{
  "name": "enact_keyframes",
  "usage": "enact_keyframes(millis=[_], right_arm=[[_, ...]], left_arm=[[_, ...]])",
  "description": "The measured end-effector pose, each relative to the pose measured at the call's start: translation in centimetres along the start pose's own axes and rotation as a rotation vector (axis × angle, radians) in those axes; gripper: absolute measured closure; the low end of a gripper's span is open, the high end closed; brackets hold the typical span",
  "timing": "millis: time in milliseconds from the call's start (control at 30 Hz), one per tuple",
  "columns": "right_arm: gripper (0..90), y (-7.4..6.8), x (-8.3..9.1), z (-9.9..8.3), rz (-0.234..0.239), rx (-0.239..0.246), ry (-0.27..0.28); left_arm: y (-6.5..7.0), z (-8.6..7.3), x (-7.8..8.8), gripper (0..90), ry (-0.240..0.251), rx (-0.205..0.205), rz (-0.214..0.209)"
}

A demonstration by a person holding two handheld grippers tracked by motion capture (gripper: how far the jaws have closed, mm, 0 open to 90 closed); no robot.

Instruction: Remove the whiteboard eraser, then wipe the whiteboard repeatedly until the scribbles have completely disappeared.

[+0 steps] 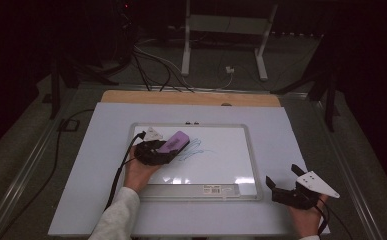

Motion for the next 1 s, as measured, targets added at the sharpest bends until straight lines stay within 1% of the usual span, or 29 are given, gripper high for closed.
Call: enact_keyframes(millis=[133, 267, 467, 800, 933, 1000], right_arm=[[0.2, 0.0, 0.0, 0.0, -0.001, -0.001, 0.001], [0.2, -0.1, 0.0, 0.0, -0.001, 0.001, -0.001], [0.2, -0.1, -0.1, -0.1, -0.002, -0.002, -0.003], [0.2, -0.1, -0.1, -0.1, -0.001, -0.002, -0.004], [0.2, 0.0, 0.0, 0.0, -0.004, 0.001, -0.002], [0.2, 0.0, -0.1, -0.1, -0.003, 0.0, -0.004]], left_arm=[[0.2, -0.3, -0.2, 41.7, -0.004, -0.002, -0.011], [0.4, -0.6, -0.2, 41.7, -0.012, -0.022, -0.016], [0.4, -1.2, -0.3, 41.7, -0.026, -0.026, -0.016], [0.6, -2.2, -0.5, 41.7, -0.054, -0.053, -0.011], [0.7, -2.7, -0.7, 41.6, -0.073, -0.07, -0.008], [0.7, -2.9, -0.7, 41.4, -0.064, -0.07, -0.004]])
Point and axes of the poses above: each handheld gripper's, and its own axes: x roughly backward along the jaws, z roughly out of its top, y roughly to its right, the point moved 4 cm from there along -x, roughly forward along the jaws, and after that the axes turned 1 degree about y, right-handed, at the moved point
